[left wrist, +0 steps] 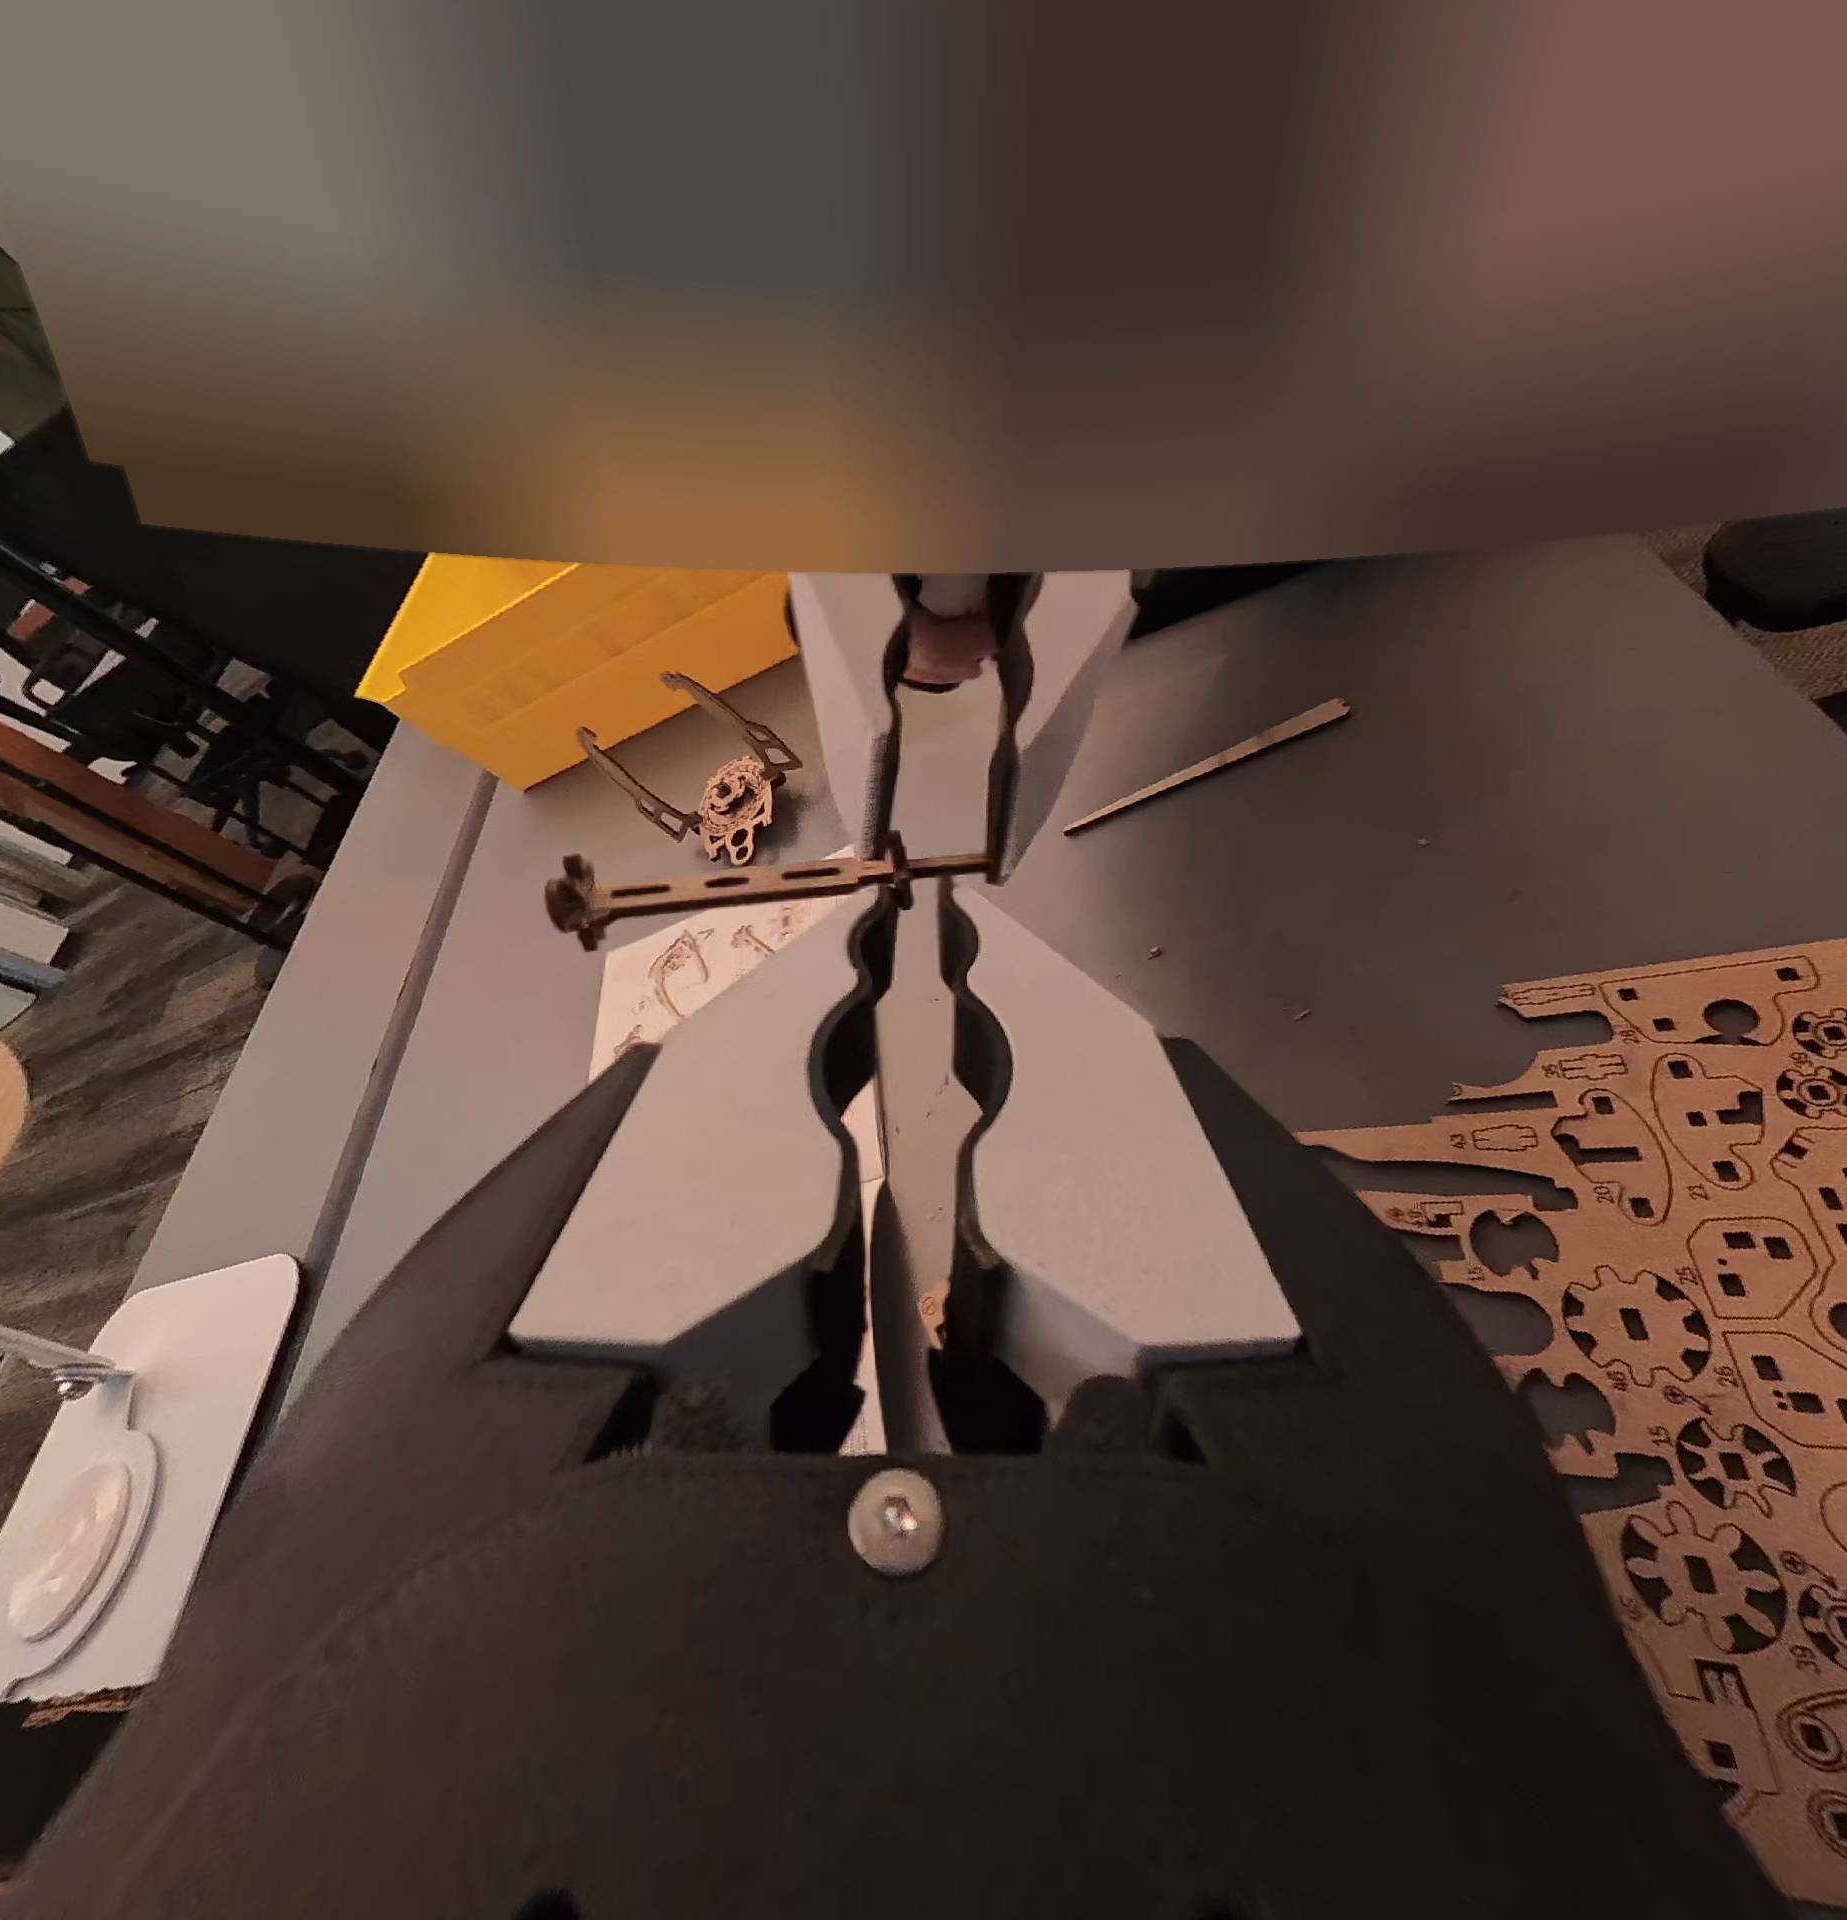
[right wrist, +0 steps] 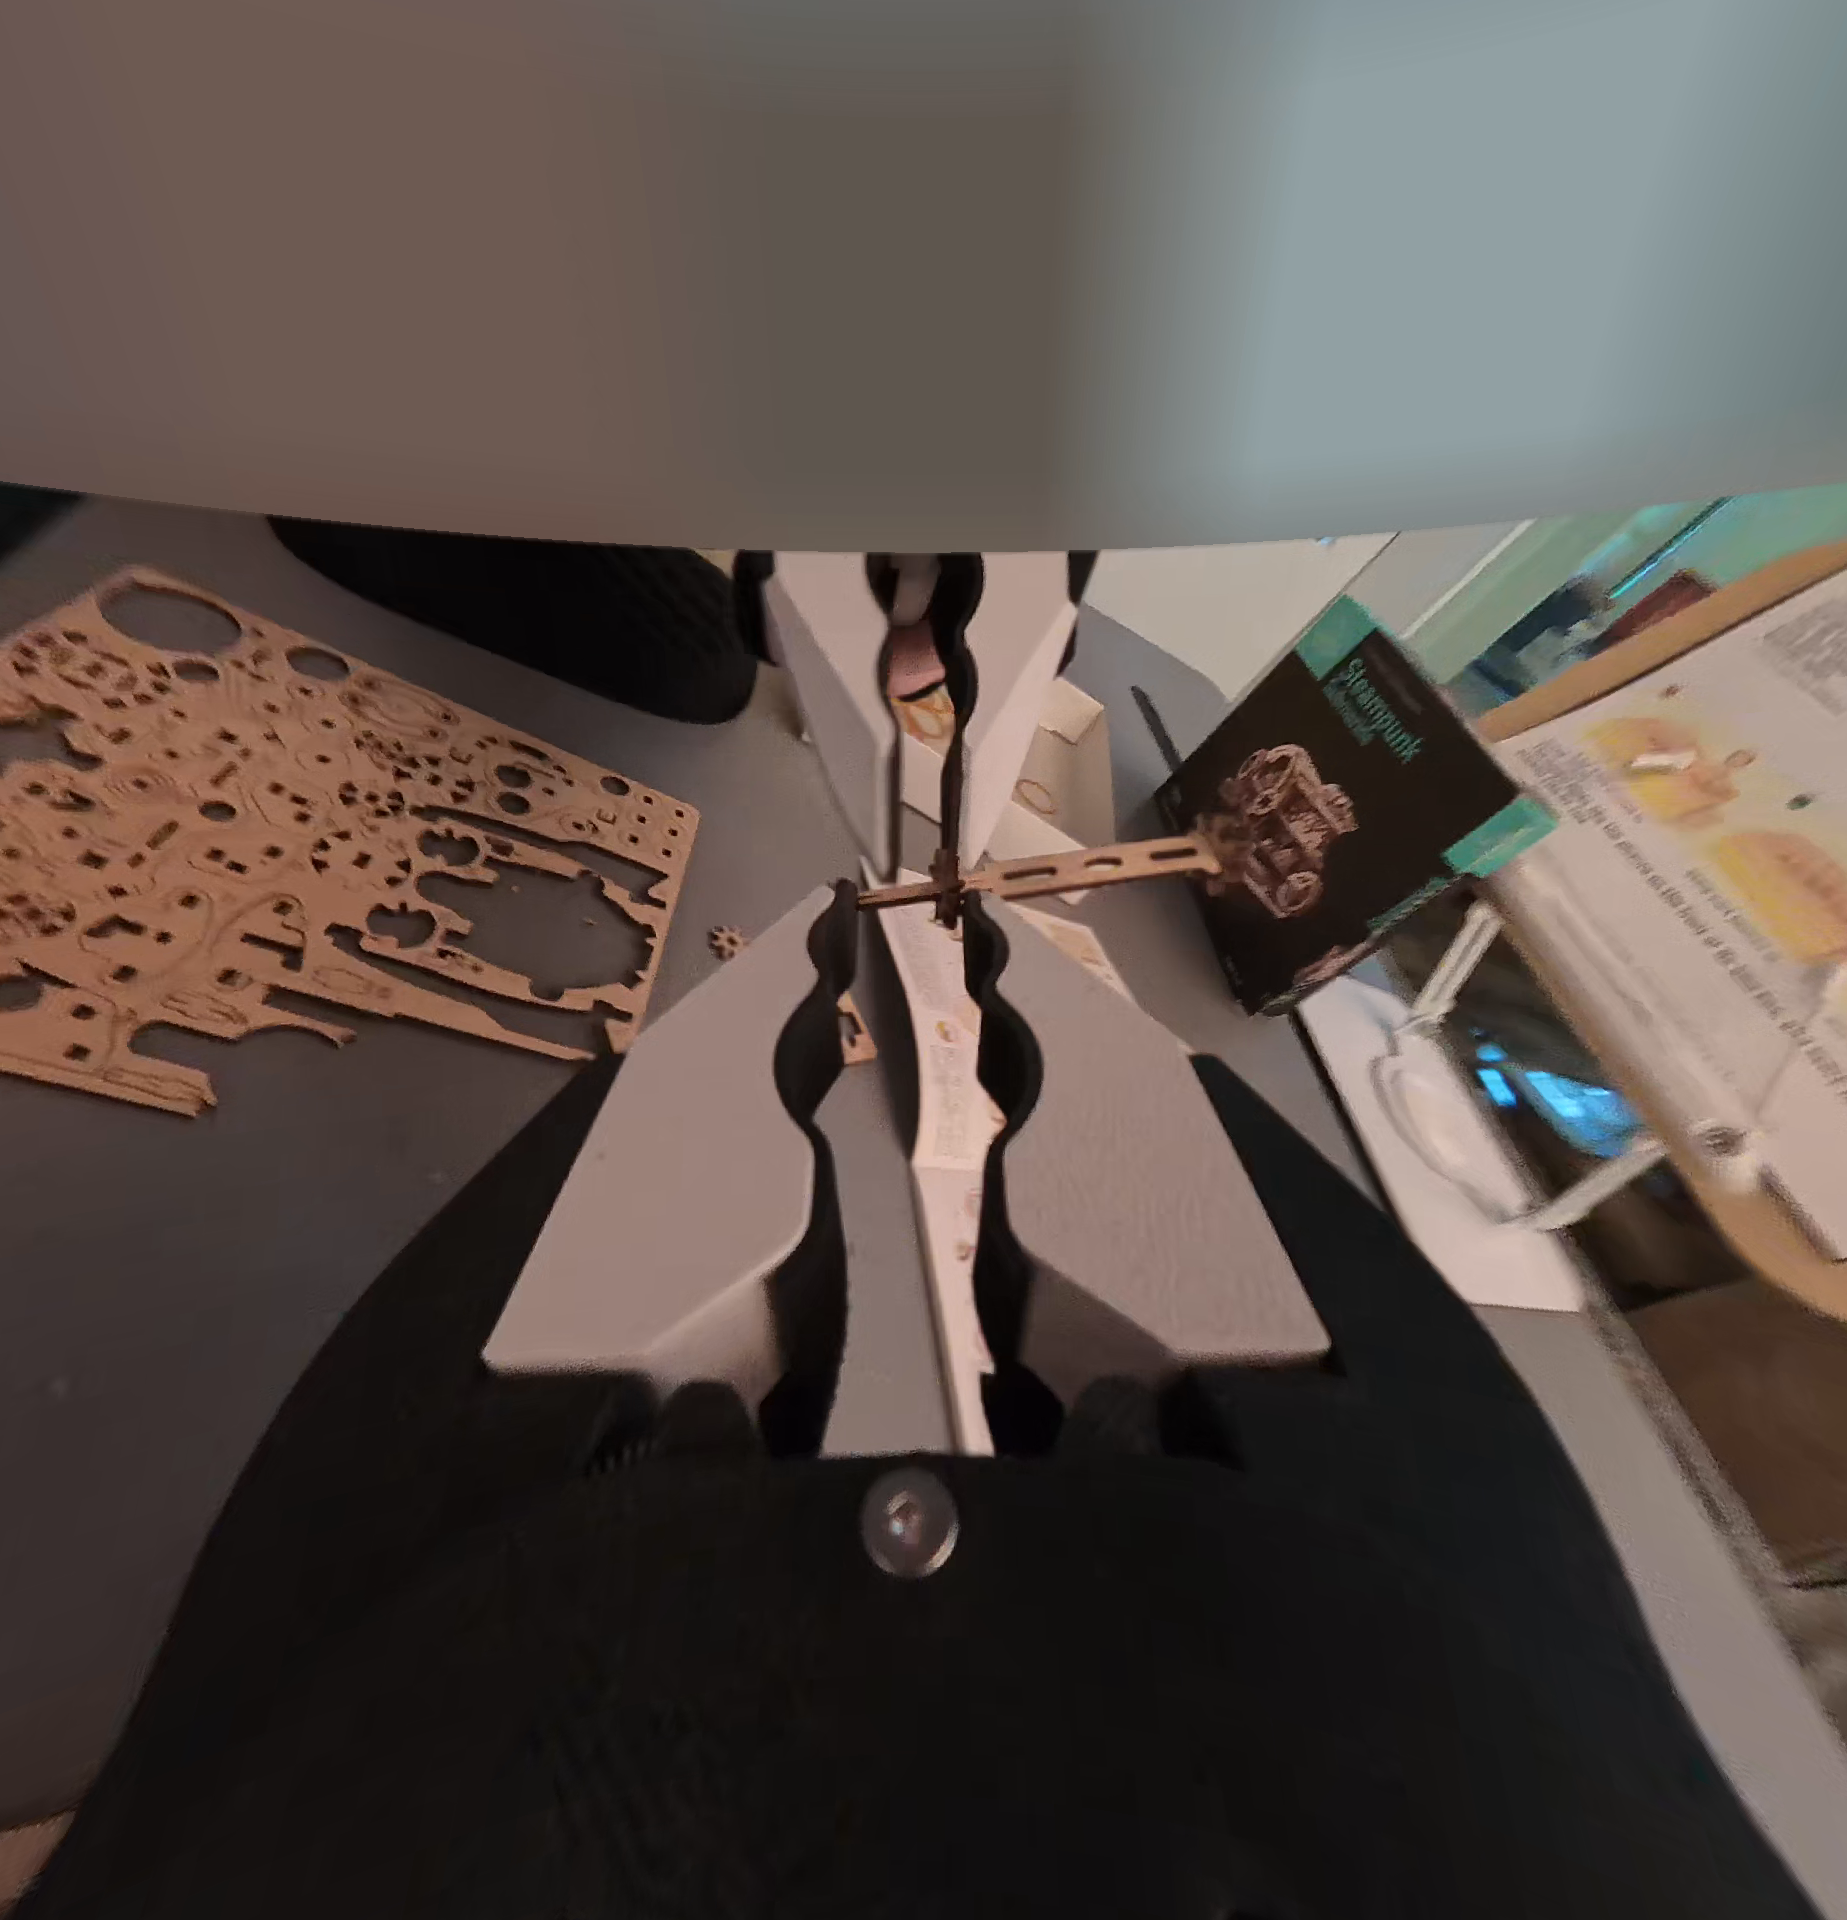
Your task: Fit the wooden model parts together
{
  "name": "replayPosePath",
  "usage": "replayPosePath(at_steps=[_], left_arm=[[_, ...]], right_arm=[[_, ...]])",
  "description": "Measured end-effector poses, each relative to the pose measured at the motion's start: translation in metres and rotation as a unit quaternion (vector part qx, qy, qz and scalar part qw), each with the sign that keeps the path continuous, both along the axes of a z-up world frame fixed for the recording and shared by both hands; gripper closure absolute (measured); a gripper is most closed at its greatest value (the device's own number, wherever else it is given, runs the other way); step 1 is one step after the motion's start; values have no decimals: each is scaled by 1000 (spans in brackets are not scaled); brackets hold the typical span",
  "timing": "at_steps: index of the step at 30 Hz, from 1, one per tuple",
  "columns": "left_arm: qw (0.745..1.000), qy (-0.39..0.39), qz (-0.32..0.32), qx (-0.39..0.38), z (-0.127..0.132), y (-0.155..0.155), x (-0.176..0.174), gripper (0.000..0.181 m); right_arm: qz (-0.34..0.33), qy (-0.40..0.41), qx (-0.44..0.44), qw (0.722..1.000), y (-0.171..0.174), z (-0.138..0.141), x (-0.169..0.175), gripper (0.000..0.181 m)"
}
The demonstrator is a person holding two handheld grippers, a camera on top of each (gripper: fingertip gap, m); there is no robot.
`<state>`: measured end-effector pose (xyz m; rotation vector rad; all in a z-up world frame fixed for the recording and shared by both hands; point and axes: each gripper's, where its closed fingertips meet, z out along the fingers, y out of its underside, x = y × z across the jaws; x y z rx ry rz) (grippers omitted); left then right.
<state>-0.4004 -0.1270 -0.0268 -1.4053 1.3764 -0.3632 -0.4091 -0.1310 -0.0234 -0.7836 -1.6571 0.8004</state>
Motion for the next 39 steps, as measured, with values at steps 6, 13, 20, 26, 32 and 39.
replayPosePath(at_steps=[6, 13, 20, 26, 32, 39], left_arm=[[994, 65, 4, 92, -7, 3, -3, 181], [976, 137, 19, 170, -14, 10, -10, 181], [969, 153, 38, 188, -14, 14, -10, 181], [972, 151, 56, 173, -16, 18, -12, 181], [974, 147, 59, 162, -16, 18, -12, 181], [982, 126, 63, 127, -15, 17, -10, 181]], right_arm=[[-19, -1, 86, 996, -1, -7, -2, 163], [-21, -31, 21, 999, 3, -12, -6, 161], [-53, -50, 35, 997, 8, -17, -8, 160], [-82, -59, 77, 992, 13, -21, -10, 157], [-94, -60, 91, 990, 14, -21, -11, 161], [-107, -73, 72, 989, 16, -26, -13, 156]])
